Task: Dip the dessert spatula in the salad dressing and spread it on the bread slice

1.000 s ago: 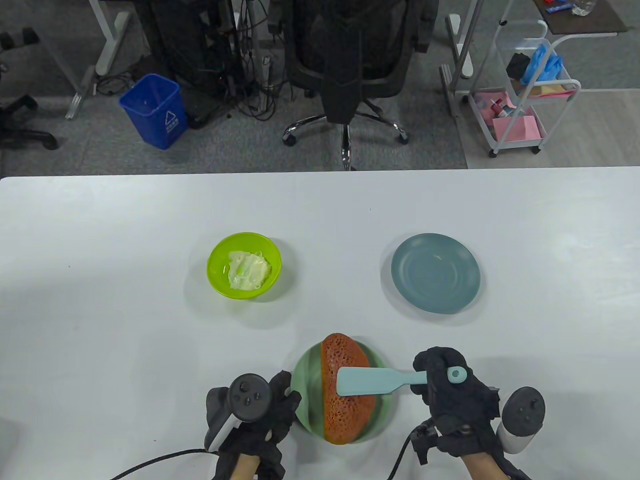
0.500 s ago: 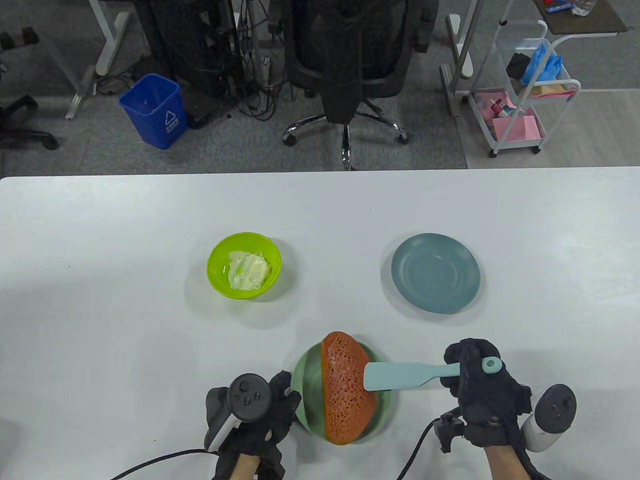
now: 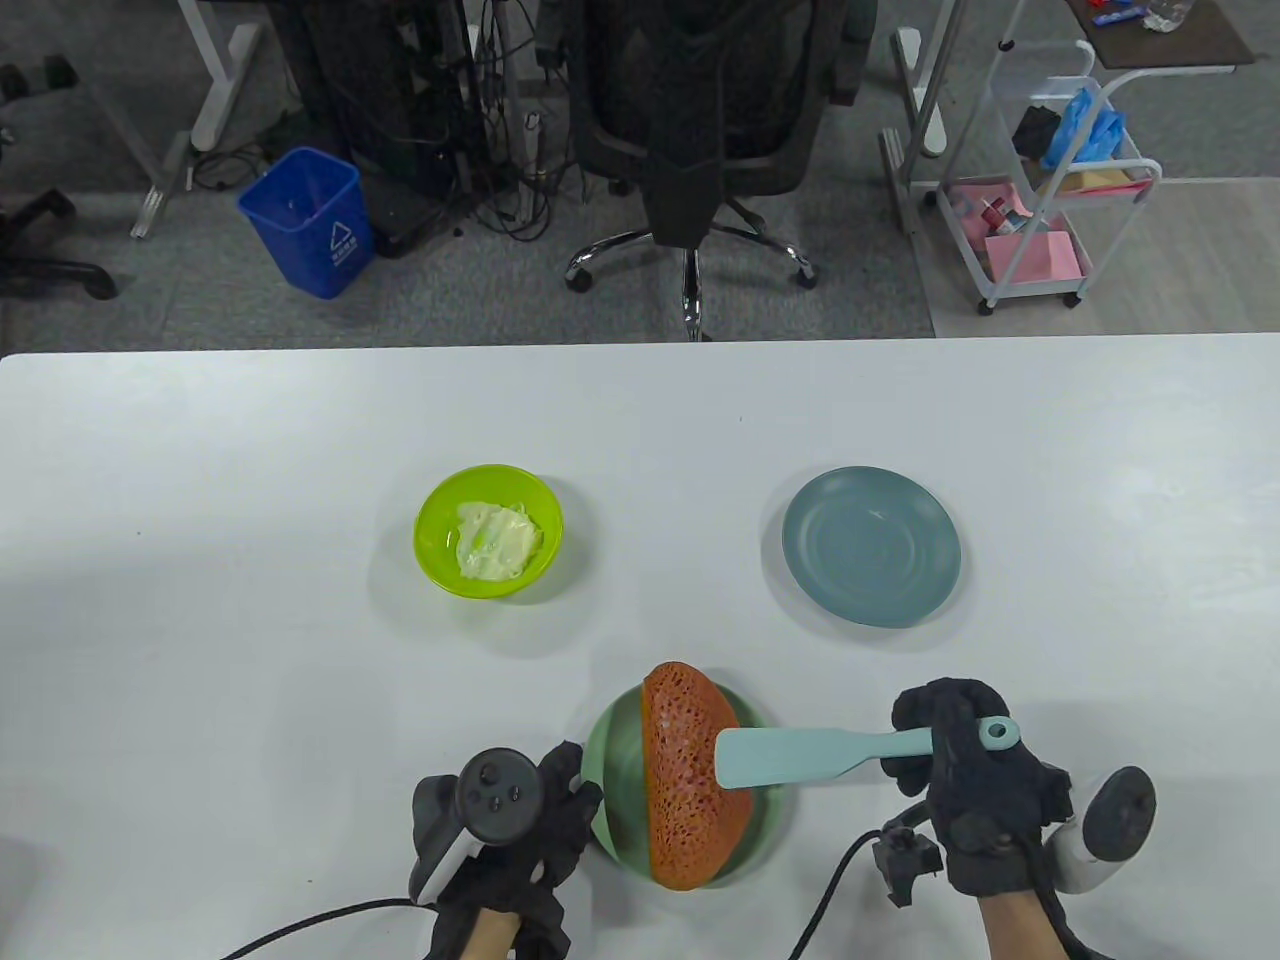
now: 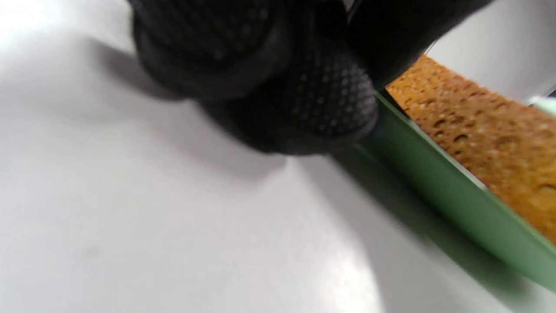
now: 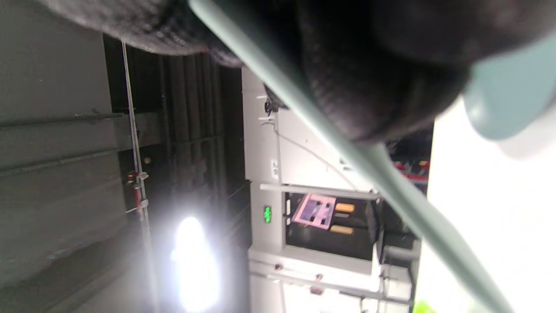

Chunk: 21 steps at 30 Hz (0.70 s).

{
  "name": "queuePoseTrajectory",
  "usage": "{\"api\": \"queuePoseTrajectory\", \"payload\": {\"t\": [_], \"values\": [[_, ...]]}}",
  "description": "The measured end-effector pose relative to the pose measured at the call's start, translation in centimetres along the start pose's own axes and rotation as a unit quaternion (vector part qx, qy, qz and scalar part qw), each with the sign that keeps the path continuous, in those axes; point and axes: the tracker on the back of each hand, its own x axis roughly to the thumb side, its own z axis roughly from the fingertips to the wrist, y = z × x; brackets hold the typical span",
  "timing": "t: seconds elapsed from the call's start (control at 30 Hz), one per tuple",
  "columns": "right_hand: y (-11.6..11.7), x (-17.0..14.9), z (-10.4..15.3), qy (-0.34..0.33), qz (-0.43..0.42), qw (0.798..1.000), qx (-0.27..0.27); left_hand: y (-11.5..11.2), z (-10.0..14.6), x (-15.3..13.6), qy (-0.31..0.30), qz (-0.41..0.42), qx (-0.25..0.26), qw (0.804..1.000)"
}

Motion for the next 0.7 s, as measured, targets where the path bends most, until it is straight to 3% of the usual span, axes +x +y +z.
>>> {"api": "queuePoseTrajectory", "payload": {"t": [0.3,0.7], "values": [[1.9,-0.8,0.5,0.038,-0.057,0.997,0.038,0.0,0.0,0.0,0.000,0.000,0.000,1.000],[4.6,-0.6,1.2,0.027,0.054,0.995,0.079,0.0,0.0,0.0,-0.001,-0.001,0.000,1.000]]}}
